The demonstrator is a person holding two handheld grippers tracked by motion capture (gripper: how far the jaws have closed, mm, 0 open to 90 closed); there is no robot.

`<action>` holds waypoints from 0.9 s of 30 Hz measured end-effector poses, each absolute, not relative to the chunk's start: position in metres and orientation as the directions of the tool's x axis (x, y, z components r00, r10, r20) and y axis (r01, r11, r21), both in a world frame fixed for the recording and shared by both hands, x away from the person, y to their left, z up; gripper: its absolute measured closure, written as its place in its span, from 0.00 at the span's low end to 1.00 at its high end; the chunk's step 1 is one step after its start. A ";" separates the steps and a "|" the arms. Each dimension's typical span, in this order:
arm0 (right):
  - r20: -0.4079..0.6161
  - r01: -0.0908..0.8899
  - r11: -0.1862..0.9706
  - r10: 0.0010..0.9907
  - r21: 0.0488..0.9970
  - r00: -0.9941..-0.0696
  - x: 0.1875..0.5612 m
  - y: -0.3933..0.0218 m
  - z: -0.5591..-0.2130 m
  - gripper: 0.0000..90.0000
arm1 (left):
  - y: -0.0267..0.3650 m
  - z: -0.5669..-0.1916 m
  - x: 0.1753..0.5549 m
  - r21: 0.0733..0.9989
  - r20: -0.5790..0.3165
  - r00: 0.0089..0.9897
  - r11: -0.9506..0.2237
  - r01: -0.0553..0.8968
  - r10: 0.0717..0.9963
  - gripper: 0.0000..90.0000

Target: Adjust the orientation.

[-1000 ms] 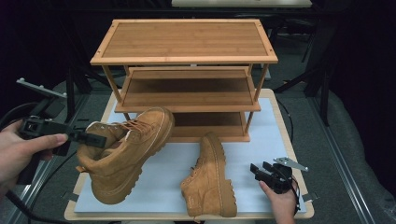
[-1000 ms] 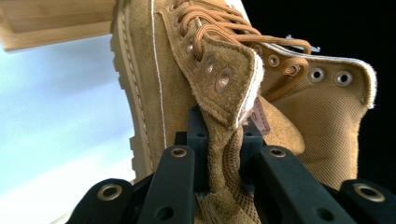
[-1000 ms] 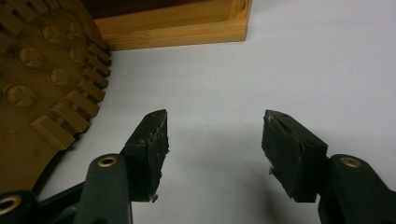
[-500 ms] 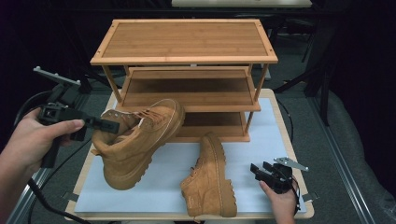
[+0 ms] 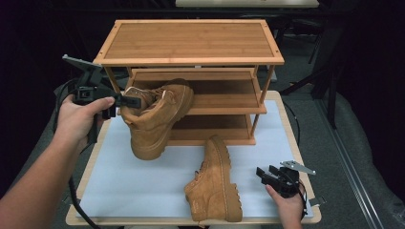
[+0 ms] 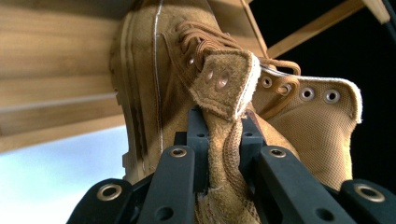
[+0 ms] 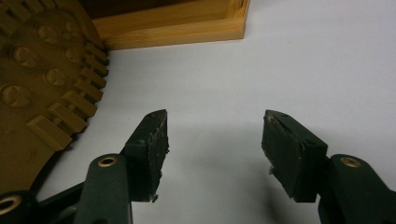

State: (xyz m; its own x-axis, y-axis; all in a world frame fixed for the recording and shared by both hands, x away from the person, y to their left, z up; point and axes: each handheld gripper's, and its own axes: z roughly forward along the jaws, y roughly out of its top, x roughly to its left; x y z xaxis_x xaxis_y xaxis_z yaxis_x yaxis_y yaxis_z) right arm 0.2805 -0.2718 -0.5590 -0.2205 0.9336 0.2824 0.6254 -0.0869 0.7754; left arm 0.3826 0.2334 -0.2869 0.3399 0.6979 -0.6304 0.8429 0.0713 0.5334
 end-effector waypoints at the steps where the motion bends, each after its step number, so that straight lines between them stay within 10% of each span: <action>1: 0.282 0.625 -0.086 0.934 0.776 -0.221 0.280 -0.272 -0.559 0.45 | 0.232 -0.288 0.385 0.536 -0.635 0.333 0.087 0.839 0.697 0.90; 27: 0.298 0.621 -0.101 0.928 0.777 -0.223 0.281 -0.275 -0.560 0.45 | 0.225 -0.309 0.404 0.594 -0.660 0.212 0.327 0.735 0.721 0.89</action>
State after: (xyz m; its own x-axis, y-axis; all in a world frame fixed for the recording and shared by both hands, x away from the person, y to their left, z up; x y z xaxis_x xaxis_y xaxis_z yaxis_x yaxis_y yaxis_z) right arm 0.2810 -0.2752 -0.5597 -0.2229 0.9281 0.2982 0.6210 -0.1006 0.7773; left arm 0.4043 0.2253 -0.3093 0.2124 0.7207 -0.6599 0.7353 0.3269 0.5937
